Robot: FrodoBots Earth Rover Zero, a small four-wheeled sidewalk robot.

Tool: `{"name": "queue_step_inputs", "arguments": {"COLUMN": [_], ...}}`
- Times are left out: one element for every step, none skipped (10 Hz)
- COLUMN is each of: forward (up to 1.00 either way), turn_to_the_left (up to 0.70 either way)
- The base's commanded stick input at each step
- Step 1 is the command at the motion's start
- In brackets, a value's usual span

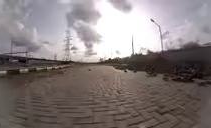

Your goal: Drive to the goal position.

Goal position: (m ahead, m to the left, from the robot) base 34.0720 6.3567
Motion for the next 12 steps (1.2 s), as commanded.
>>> {"name": "queue_step_inputs", "arguments": {"forward": [1.00,1.00,1.00,1.00,1.00,1.00,1.00,1.00,1.00,1.00,1.00,1.00], "turn_to_the_left": [0.00,0.00,0.05,0.21,0.27,0.27,0.15,0.00,0.00,0.00,0.00,0.00]}}
